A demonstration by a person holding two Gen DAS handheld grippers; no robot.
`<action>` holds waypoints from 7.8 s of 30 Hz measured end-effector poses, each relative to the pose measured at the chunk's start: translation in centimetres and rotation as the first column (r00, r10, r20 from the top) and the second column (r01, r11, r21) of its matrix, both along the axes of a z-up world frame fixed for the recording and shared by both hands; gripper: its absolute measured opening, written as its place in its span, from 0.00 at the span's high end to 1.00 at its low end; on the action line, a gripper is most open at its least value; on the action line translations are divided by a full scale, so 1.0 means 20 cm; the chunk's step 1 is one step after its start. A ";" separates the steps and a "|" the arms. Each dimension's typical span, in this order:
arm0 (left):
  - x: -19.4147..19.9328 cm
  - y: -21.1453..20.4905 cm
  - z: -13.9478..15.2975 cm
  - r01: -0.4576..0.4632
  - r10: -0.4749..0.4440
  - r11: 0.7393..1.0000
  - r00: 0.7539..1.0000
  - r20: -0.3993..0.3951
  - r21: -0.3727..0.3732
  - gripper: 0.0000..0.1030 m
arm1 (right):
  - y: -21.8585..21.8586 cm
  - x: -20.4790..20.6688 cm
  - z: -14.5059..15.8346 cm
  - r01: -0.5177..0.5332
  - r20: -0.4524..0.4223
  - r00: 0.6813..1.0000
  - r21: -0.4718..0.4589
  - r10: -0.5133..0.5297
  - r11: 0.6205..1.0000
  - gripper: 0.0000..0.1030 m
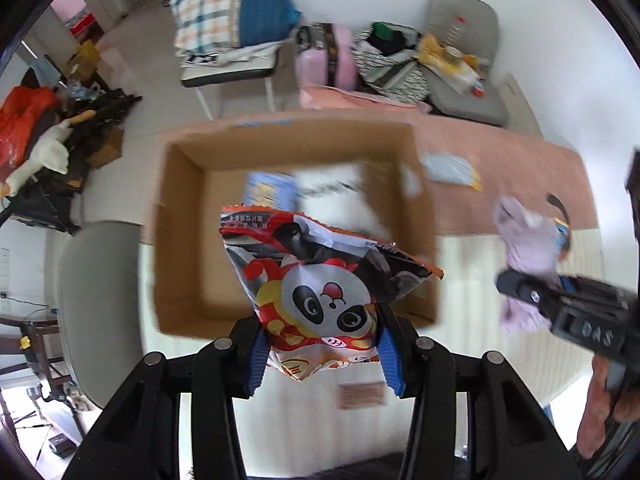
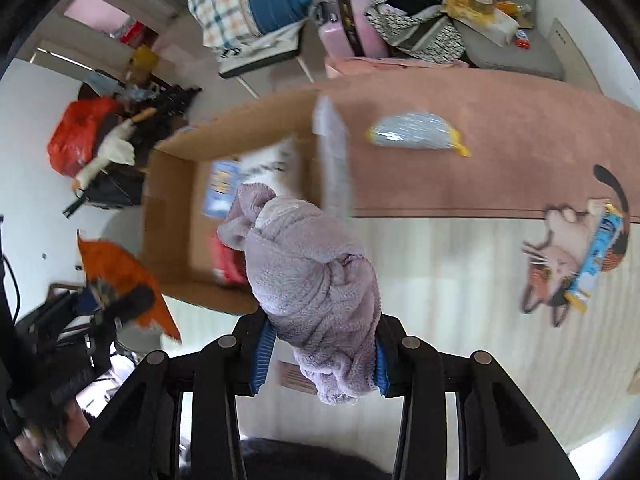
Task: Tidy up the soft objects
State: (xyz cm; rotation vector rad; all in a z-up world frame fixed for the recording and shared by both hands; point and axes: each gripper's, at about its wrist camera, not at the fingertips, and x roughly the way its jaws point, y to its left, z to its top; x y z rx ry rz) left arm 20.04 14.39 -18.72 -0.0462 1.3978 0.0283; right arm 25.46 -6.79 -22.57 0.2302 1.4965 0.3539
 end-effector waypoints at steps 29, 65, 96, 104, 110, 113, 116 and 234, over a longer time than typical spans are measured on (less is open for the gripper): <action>0.81 0.66 -0.88 -0.088 0.072 0.996 0.928 -0.364 -0.029 0.24 | 0.67 0.56 -0.67 0.175 -0.068 0.976 -0.314 -0.206 0.933 0.21; -0.18 0.47 0.07 -0.120 0.116 0.992 0.986 0.119 0.026 0.07 | 0.66 -0.32 0.18 0.034 0.234 0.971 -0.296 0.038 0.955 0.00; 0.60 -1.05 -0.38 0.545 -0.549 0.758 0.830 -0.102 0.358 0.00 | -0.82 -0.16 -0.05 0.384 0.089 0.923 -0.283 -0.375 0.879 0.00; 0.91 -1.40 -1.01 0.721 -0.620 0.587 0.693 -0.369 0.368 0.00 | -1.46 0.06 -0.44 0.516 -0.045 0.830 -0.316 -0.556 0.796 0.00; 1.00 -1.46 -1.26 0.796 -0.643 0.510 0.605 -0.470 0.328 0.00 | -1.72 0.13 -0.70 0.552 -0.135 0.775 -0.333 -0.618 0.765 0.00; 1.01 -1.48 -1.35 0.834 -0.637 0.472 0.546 -0.544 0.285 0.01 | -1.81 0.16 -0.81 0.554 -0.176 0.759 -0.330 -0.626 0.764 0.00; 1.00 -1.50 -1.39 0.838 -0.639 0.475 0.538 -0.550 0.268 0.13 | -1.89 0.19 -0.91 0.553 -0.205 0.747 -0.335 -0.632 0.763 0.00; -0.29 0.38 0.24 -0.119 0.113 0.993 0.979 0.172 0.023 0.04 | 0.57 -0.45 0.42 0.070 0.280 0.960 -0.328 0.026 0.942 0.00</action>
